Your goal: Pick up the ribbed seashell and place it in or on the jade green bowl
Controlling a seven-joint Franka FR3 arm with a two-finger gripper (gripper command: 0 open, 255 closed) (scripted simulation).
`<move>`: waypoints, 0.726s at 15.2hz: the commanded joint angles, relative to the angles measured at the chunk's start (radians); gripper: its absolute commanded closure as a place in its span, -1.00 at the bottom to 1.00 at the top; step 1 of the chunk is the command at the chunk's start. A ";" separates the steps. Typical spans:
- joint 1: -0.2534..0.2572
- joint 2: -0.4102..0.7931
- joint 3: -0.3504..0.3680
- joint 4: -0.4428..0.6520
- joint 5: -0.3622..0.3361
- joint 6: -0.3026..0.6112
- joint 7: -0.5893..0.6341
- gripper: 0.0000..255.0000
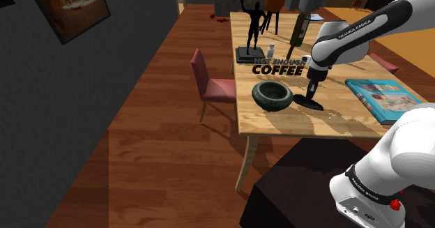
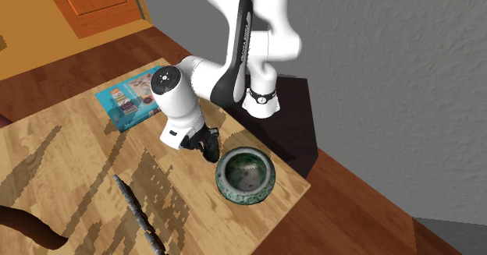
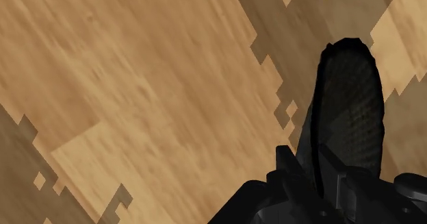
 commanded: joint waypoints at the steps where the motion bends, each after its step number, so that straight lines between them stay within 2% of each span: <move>1: -0.006 -0.027 0.007 0.007 -0.015 -0.033 0.013 1.00; 11: -0.028 -0.147 0.047 0.063 -0.055 -0.200 0.054 1.00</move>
